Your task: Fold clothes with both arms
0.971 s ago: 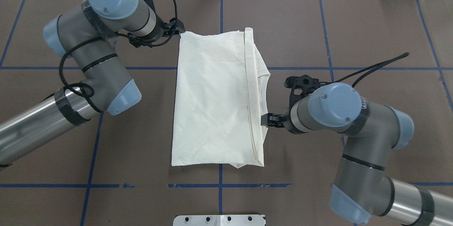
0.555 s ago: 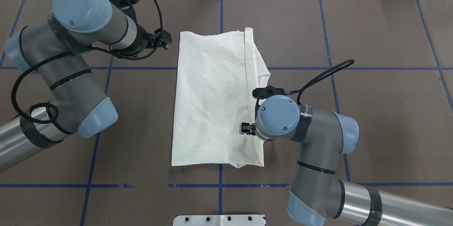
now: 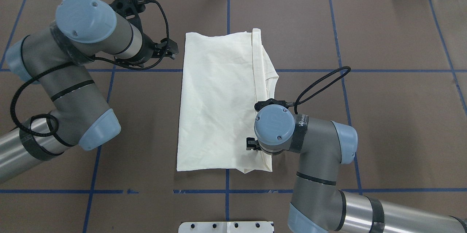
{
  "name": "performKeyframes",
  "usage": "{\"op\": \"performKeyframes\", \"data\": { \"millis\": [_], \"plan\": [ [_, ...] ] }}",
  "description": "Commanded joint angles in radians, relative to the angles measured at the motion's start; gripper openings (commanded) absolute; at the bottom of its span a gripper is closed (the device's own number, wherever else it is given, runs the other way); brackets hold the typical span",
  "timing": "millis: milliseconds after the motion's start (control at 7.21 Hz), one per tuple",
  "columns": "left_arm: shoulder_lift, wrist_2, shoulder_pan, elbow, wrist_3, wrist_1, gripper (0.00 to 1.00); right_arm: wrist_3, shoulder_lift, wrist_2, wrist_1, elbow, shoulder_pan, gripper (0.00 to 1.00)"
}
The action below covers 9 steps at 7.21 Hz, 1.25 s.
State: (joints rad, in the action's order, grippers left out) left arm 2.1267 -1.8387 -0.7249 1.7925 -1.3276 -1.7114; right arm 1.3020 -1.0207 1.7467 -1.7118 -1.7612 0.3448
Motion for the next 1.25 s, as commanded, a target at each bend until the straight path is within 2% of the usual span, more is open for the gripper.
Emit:
{"op": "performKeyframes", "data": {
  "millis": [0, 416, 694, 1110],
  "plan": [
    [-0.001, -0.001, 0.005, -0.001, -0.007, -0.001, 1.00, -0.027, 0.002, 0.016, -0.046, -0.011, -0.003, 1.00],
    [0.001, -0.001, 0.028, -0.008, -0.016, -0.008, 1.00, -0.032, -0.010, 0.022, -0.060, -0.012, 0.006, 1.00],
    [0.003, -0.001, 0.044, -0.009, -0.034, -0.011, 1.00, -0.085, -0.013, 0.022, -0.119, -0.020, 0.035, 1.00],
    [0.013, -0.001, 0.065, -0.009, -0.062, -0.011, 1.00, -0.134, -0.059, 0.020, -0.124, -0.030, 0.080, 1.00]
  ]
}}
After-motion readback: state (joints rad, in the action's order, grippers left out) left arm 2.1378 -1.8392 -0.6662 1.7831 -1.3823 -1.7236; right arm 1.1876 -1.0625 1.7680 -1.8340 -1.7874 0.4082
